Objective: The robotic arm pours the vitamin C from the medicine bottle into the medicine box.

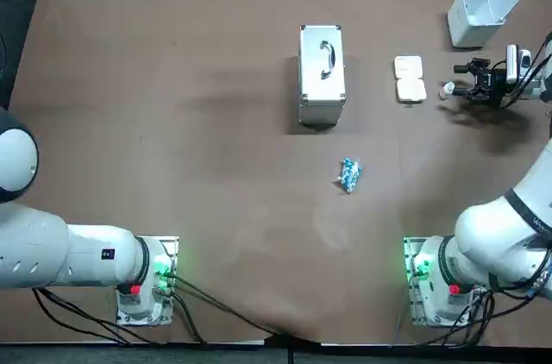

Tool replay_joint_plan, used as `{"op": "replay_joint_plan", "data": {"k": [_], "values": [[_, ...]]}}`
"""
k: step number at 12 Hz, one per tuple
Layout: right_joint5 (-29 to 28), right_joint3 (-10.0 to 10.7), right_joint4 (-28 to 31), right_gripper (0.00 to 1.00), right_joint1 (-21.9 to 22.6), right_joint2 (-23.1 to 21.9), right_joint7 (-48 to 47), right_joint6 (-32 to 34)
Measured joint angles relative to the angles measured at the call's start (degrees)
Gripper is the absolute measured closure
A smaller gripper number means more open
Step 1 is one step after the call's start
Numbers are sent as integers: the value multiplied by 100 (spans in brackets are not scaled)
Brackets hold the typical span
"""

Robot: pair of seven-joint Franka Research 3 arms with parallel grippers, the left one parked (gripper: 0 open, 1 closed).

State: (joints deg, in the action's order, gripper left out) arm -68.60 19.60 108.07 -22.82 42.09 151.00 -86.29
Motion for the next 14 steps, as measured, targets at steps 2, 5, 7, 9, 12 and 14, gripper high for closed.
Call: {"op": "replay_joint_plan", "data": {"k": [2,5,7,9,12,14], "values": [[0,-5,-80,0,0,113,121,34],[0,-7,-121,0,-1,235,197,44],[0,-7,-123,0,-9,330,237,44],[0,-7,-124,0,-17,426,305,45],[-6,-7,-152,1,-21,515,308,35],[-8,-7,-243,4,-21,575,309,36]]}}
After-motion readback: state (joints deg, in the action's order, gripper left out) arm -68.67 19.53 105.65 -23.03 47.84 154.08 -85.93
